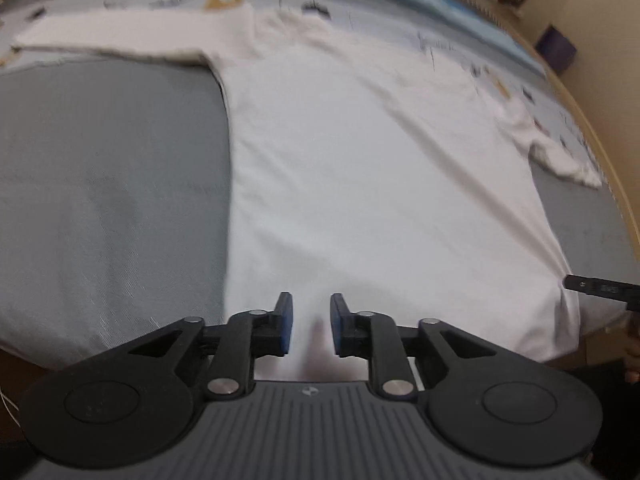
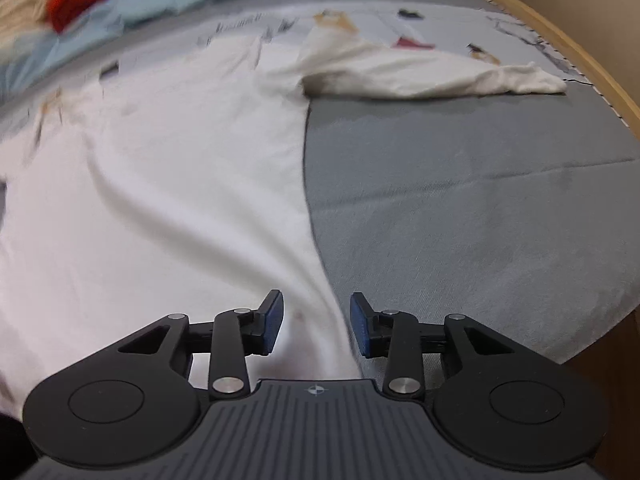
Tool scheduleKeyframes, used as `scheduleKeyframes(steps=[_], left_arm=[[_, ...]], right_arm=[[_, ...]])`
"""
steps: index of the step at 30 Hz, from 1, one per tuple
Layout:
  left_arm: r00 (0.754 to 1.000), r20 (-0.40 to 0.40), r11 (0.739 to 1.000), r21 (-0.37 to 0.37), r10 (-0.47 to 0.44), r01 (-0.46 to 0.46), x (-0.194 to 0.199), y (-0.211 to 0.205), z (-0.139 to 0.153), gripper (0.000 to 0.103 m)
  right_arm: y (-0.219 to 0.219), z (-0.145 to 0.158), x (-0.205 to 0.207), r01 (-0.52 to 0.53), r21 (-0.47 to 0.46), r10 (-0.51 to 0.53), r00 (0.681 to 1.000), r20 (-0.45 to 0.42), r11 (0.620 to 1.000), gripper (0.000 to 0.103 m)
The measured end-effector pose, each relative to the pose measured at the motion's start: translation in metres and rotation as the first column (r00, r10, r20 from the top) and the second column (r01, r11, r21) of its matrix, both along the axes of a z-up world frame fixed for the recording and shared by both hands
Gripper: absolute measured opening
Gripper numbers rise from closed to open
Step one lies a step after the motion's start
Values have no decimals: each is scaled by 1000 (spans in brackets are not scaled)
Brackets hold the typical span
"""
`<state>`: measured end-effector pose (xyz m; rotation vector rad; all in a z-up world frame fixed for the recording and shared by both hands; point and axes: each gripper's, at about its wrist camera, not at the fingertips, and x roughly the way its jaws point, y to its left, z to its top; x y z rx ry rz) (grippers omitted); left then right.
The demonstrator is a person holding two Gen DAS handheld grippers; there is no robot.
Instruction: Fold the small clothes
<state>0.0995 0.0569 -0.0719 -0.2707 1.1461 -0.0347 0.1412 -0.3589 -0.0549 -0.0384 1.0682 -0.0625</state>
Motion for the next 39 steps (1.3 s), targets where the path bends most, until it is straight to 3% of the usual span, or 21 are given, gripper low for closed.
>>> scheduleKeyframes(steps=[3, 4, 8, 12, 15, 20, 22, 25, 26, 27, 29, 31, 32, 33, 39], left_arm=[[985, -174, 995, 104, 18, 0, 0, 1, -29, 22], [982, -183, 995, 96, 40, -23, 0, 5, -32, 22], [980, -185, 995, 81, 75, -61, 3, 11, -31, 19], [979, -192, 991, 123, 67, -43, 4, 3, -33, 16], [973, -216, 983, 179, 80, -41, 0, 2, -32, 2], [969, -222, 977, 205, 107, -60, -2, 8, -34, 2], [976, -185, 978, 195, 113, -76, -2, 7, -29, 2], [991, -65, 982, 156, 116, -104, -2, 9, -12, 21], [990, -53, 979, 163, 131, -121, -1, 10, -12, 35], [987, -57, 975, 172, 150, -138, 0, 13, -14, 40], [979, -109, 972, 176, 175, -154, 2, 16, -23, 40], [972, -155, 976, 156, 178, -154, 4, 18, -32, 38], [973, -153, 977, 153, 173, -150, 5, 22, -34, 30], [975, -147, 979, 149, 164, -142, 6, 21, -33, 7], [971, -135, 963, 211, 199, -168, -1, 22, -26, 4]], right_arm=[[10, -18, -2, -50, -70, 44, 995, -88, 996, 39], [11, -21, -3, -52, -81, 44, 994, -100, 995, 39], [6, -16, -2, -11, -38, 8, 997, -79, 999, 39], [3, -20, -3, -2, -44, -2, 996, -93, 999, 39], [4, -22, -3, -2, -52, -4, 994, -109, 999, 41], [5, -19, -2, -17, -6, 17, 995, -101, 1000, 42], [6, -17, -2, -30, 8, 30, 995, -92, 1000, 43], [6, -16, -1, -30, 6, 31, 996, -87, 1000, 43], [6, -15, -1, -24, 4, 25, 996, -82, 1000, 43], [5, -14, 0, -18, 0, 18, 997, -76, 1000, 43], [2, -14, 1, -1, -8, 0, 998, -64, 1000, 43], [1, -14, 1, 13, -11, -13, 998, -62, 1000, 43], [0, -14, 0, 15, -11, -16, 998, -63, 1000, 43], [0, -14, 0, 14, -11, -15, 998, -64, 1000, 43], [-1, -12, -1, 14, -7, -14, 999, -53, 1000, 43]])
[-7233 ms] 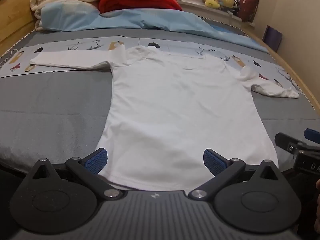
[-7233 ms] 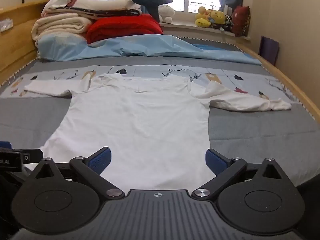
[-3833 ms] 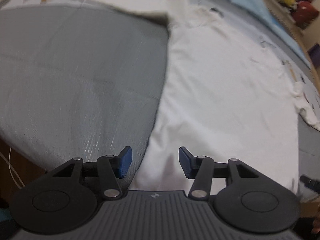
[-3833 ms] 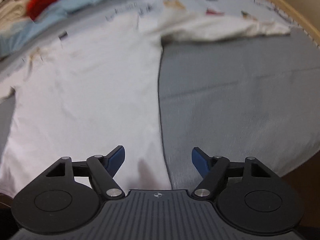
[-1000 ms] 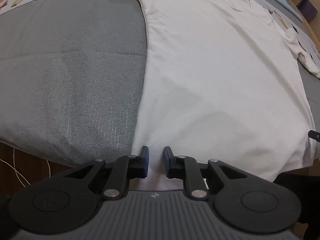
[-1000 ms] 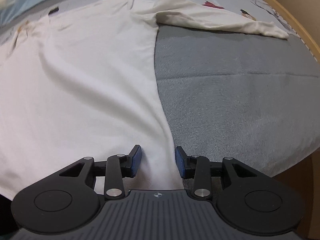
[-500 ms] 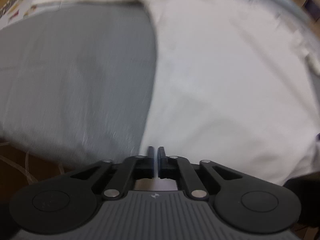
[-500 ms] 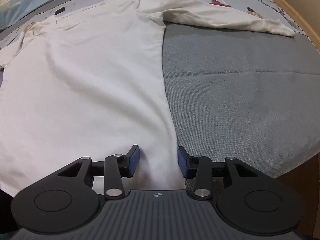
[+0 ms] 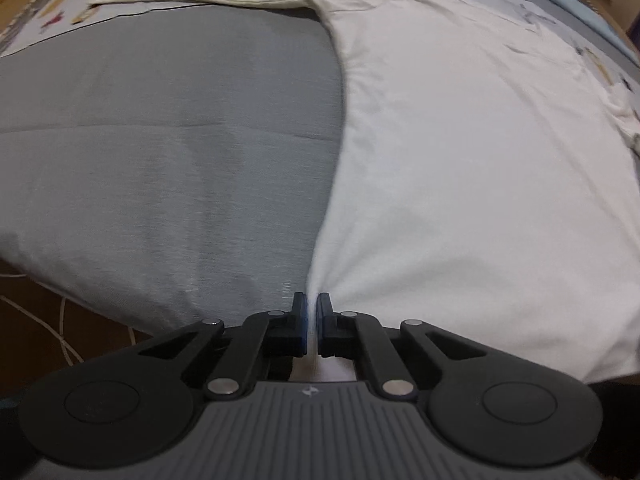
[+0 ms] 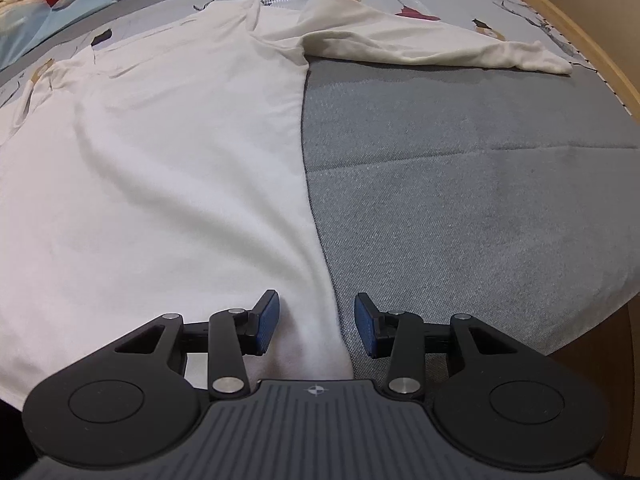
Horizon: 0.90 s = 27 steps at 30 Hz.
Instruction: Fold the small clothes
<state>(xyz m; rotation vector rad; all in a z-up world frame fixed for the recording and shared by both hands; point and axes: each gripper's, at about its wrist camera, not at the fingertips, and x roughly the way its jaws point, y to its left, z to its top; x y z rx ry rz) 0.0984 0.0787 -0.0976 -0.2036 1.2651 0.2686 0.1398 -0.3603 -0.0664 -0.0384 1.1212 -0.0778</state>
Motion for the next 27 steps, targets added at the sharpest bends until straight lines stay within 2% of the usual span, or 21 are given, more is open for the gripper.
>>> scheduleKeyframes(steps=[2, 3, 4, 9, 10, 11, 13, 14, 16, 18, 20, 23, 25, 27], left_arm=[[1000, -9, 1000, -3, 9, -9, -4, 0, 1, 5], [1000, -12, 1000, 2, 8, -8, -3, -1, 1, 10], [1000, -10, 1000, 9, 12, -12, -3, -2, 1, 11], [995, 98, 1000, -10, -1, 2, -4, -3, 20, 20], [995, 99, 1000, -18, -18, 19, -3, -6, 20, 23], [997, 70, 998, -34, -45, 47, -2, -10, 15, 33], [995, -16, 993, -57, -102, 101, 0, -21, 0, 38], [992, -26, 992, -35, -124, 123, -2, -27, -2, 39], [987, -5, 987, 11, -158, 158, -2, -35, 3, 41], [988, 32, 989, 5, -149, 149, -8, -36, 12, 46], [990, 66, 992, -8, -128, 128, -9, -33, 17, 50], [987, 122, 995, 1, -101, 102, -9, -31, 25, 65], [982, 163, 996, 10, -94, 94, -10, -32, 33, 69], [973, 211, 996, 23, -89, 86, -8, -33, 42, 75]], right_arm=[[-1, 3, -1, 5, 15, -6, 1000, 23, 1000, 43], [-1, 4, -1, 4, 21, -5, 999, 36, 1000, 43], [0, 5, -1, -5, 20, 4, 999, 46, 1000, 43], [7, -4, 0, -57, -23, 57, 998, 7, 998, 43], [8, -7, 1, -59, -29, 59, 998, -6, 998, 43], [8, -9, 1, -60, -39, 59, 998, -21, 997, 44], [5, -11, 1, -48, -44, 47, 999, -25, 998, 50], [4, -11, 1, -40, -41, 39, 999, -24, 998, 50], [2, -11, -1, -29, -32, 28, 999, -23, 999, 50], [-1, -8, -4, -18, -19, 18, 1000, -11, 1000, 50], [-2, -2, -7, -13, -5, 13, 1000, 24, 1000, 50], [-2, 12, -12, -25, 31, 21, 994, 111, 999, 54], [2, 26, -17, -61, 58, 50, 982, 185, 996, 61], [9, 39, -24, -111, 54, 92, 960, 265, 992, 63]])
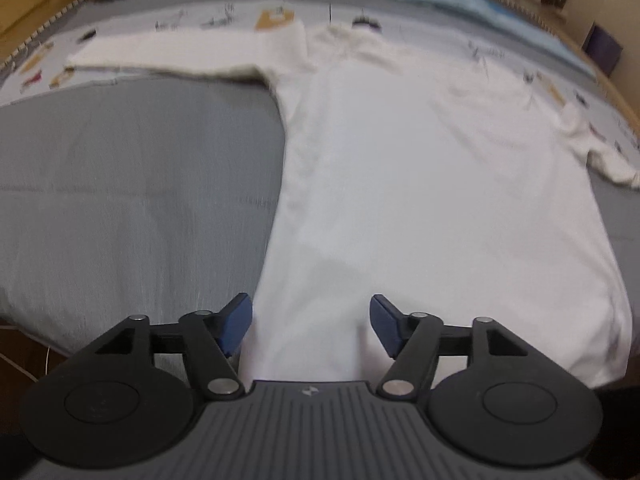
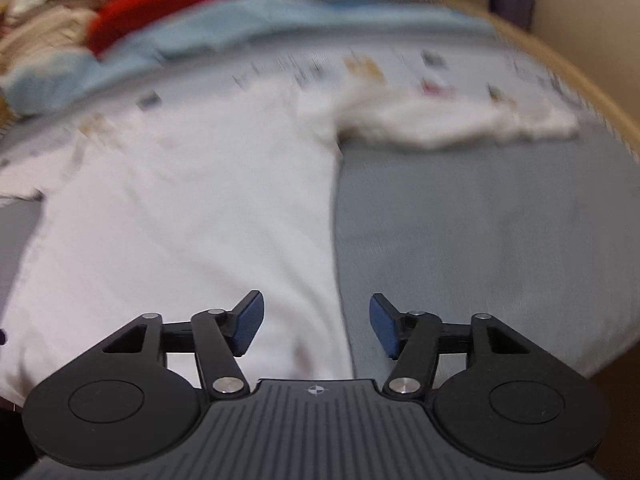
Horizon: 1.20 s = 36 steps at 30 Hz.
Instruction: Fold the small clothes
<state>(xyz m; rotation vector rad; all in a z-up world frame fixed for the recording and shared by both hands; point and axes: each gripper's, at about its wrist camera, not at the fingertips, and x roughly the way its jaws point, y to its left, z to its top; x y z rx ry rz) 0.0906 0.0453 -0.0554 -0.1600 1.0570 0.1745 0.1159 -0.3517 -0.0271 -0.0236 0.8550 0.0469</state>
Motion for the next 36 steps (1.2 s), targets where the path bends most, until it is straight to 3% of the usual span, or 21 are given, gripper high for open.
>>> scheduleKeyframes(steps=[5, 7, 9, 12, 16, 21, 25, 29, 34, 36], left_arm=[[986, 161, 996, 83, -32, 19, -4, -11, 30, 82], [976, 211, 992, 118, -59, 34, -7, -16, 40, 85], [967, 242, 988, 146, -79, 44, -7, -19, 46, 85], [962, 262, 989, 140, -74, 38, -5, -19, 51, 86], [954, 294, 991, 132, -56, 18, 0, -15, 55, 86], [960, 268, 992, 110, -81, 53, 8, -13, 49, 86], [957, 282, 994, 100, -70, 43, 14, -12, 50, 86], [952, 299, 995, 98, -64, 36, 21, -12, 54, 87], [944, 322, 993, 107, -76, 43, 33, -16, 62, 87], [943, 330, 997, 78, -50, 26, 44, -12, 69, 87]], right_arm=[[13, 23, -13, -63, -23, 65, 990, 128, 998, 64], [14, 29, -13, -22, -87, 36, 986, 164, 996, 62], [11, 38, -11, 35, -92, -15, 978, 209, 995, 62], [3, 65, -5, 91, -34, -77, 953, 294, 995, 62], [-1, 86, 2, 82, -4, -76, 937, 342, 997, 60], [-8, 104, 4, 38, 73, -66, 902, 426, 997, 57], [1, 103, 1, -6, 157, -64, 897, 437, 988, 57], [20, 98, 5, -47, 105, -4, 900, 437, 993, 58], [26, 93, 21, -37, 104, -8, 915, 402, 994, 59], [28, 90, 27, -30, 111, -16, 919, 395, 993, 59]])
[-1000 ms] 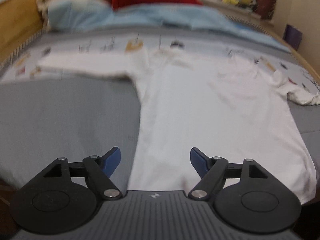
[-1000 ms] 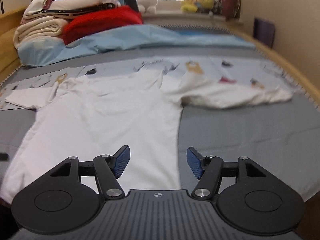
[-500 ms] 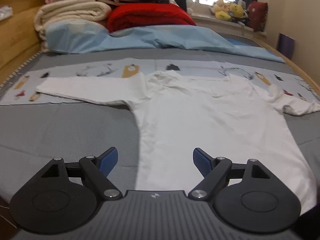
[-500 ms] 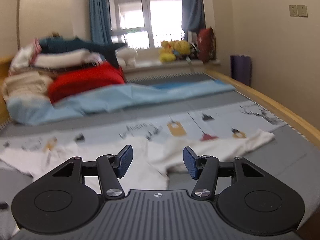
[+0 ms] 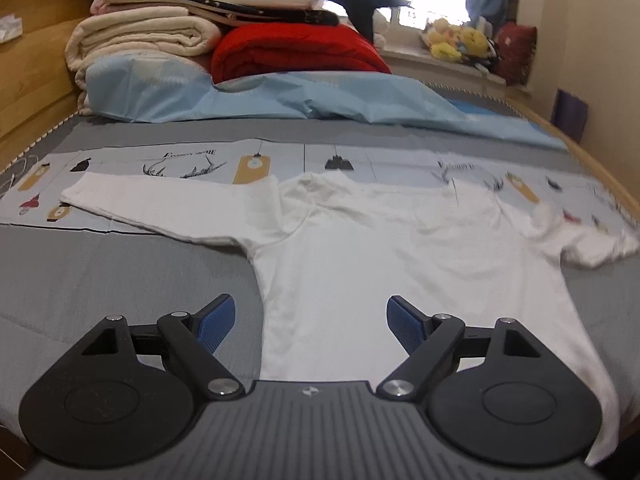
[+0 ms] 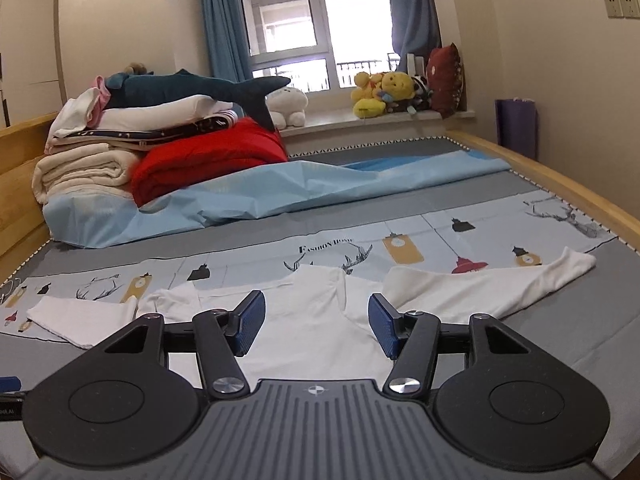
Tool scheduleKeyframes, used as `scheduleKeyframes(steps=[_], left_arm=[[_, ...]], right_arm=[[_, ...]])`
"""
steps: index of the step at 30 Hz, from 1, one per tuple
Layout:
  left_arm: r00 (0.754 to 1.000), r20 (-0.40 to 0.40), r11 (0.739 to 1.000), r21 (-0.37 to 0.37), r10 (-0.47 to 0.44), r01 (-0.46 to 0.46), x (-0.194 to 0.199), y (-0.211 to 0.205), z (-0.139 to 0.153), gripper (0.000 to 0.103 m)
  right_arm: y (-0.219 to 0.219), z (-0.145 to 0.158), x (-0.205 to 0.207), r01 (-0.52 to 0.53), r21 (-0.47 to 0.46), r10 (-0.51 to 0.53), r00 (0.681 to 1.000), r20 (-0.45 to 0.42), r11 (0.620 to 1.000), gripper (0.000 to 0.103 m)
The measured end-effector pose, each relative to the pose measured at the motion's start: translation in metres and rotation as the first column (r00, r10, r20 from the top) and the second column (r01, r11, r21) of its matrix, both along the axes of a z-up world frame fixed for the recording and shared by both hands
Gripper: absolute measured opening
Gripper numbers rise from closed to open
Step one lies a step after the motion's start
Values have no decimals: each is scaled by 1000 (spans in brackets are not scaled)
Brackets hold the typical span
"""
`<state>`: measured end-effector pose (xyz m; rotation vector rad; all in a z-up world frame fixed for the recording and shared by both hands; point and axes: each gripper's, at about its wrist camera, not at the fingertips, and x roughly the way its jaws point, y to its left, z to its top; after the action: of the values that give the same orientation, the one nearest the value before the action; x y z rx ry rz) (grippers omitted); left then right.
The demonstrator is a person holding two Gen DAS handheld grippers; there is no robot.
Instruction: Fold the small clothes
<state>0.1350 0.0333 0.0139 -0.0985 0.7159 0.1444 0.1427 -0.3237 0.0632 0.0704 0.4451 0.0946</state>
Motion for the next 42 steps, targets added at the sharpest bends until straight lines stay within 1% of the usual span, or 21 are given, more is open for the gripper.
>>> scheduleKeyframes(steps=[2, 5, 9, 13, 14, 15, 16, 18, 19, 21, 23, 25, 27, 28, 30, 31, 33, 36, 38, 40, 42], left_arm=[[1000, 10, 1000, -30, 1, -1, 13, 5, 6, 87], [999, -18, 998, -59, -27, 25, 42, 11, 5, 87], [995, -85, 998, -37, -46, 43, 77, 20, -13, 87], [993, -116, 997, -82, -13, 4, 105, 44, -34, 84], [993, -120, 995, -93, 8, -19, 111, 53, -40, 76], [992, -120, 994, -105, 25, -38, 116, 61, -44, 61], [992, -121, 991, -120, 42, -56, 121, 69, -48, 53], [986, -132, 980, -157, 98, -119, 131, 91, -59, 29], [981, -142, 972, -177, 130, -155, 136, 102, -63, 25], [963, -160, 944, -221, 215, -247, 146, 129, -72, 24], [942, -155, 906, -266, 297, -329, 153, 157, -76, 24], [916, -152, 871, -286, 371, -400, 158, 183, -81, 25], [881, -159, 813, -338, 446, -473, 160, 213, -87, 24], [863, -169, 780, -372, 475, -503, 161, 227, -90, 24], [827, -190, 703, -449, 529, -552, 161, 255, -95, 24], [815, -191, 674, -477, 547, -564, 161, 268, -95, 25], [801, -179, 649, -498, 572, -575, 162, 286, -95, 26], [788, -163, 633, -510, 593, -582, 167, 306, -98, 26], [785, -159, 629, -513, 599, -584, 171, 319, -103, 26], [777, -161, 630, -498, 608, -596, 173, 325, -112, 27], [761, -177, 614, -491, 625, -618, 175, 336, -122, 27]], right_arm=[[3, -3, 2, 1, 3, -1, 1000, -8, 1000, 59], [8, -7, 4, -5, -8, 5, 1000, -17, 1000, 59], [16, -9, -1, -53, -55, 53, 999, -10, 997, 59], [21, -11, -5, -97, -106, 96, 995, -15, 990, 59], [22, -11, -5, -105, -120, 103, 994, -19, 987, 59], [23, -12, -5, -112, -133, 110, 994, -22, 985, 59], [23, -12, -5, -120, -145, 118, 993, -24, 982, 59], [23, -13, -5, -131, -158, 128, 991, -27, 979, 59], [22, -12, -5, -132, -159, 129, 991, -28, 978, 59], [19, -12, -3, -128, -152, 125, 992, -31, 980, 59], [16, -11, 0, -121, -141, 117, 993, -32, 983, 59], [13, -10, 1, -114, -134, 111, 993, -33, 984, 59], [10, -9, 3, -110, -134, 106, 994, -35, 985, 59], [10, -9, 3, -108, -141, 104, 994, -36, 984, 58], [10, -8, 2, -104, -174, 100, 995, -31, 979, 58], [11, -8, 2, -100, -198, 96, 995, -27, 975, 58], [14, -9, 7, -103, -243, 98, 995, -36, 965, 58], [27, -15, 27, -147, -284, 129, 988, -81, 948, 57], [43, -19, 51, -183, -291, 156, 981, -114, 939, 55], [63, -19, 77, -215, -282, 187, 975, -123, 935, 55], [84, -21, 104, -249, -272, 221, 966, -131, 930, 55]])
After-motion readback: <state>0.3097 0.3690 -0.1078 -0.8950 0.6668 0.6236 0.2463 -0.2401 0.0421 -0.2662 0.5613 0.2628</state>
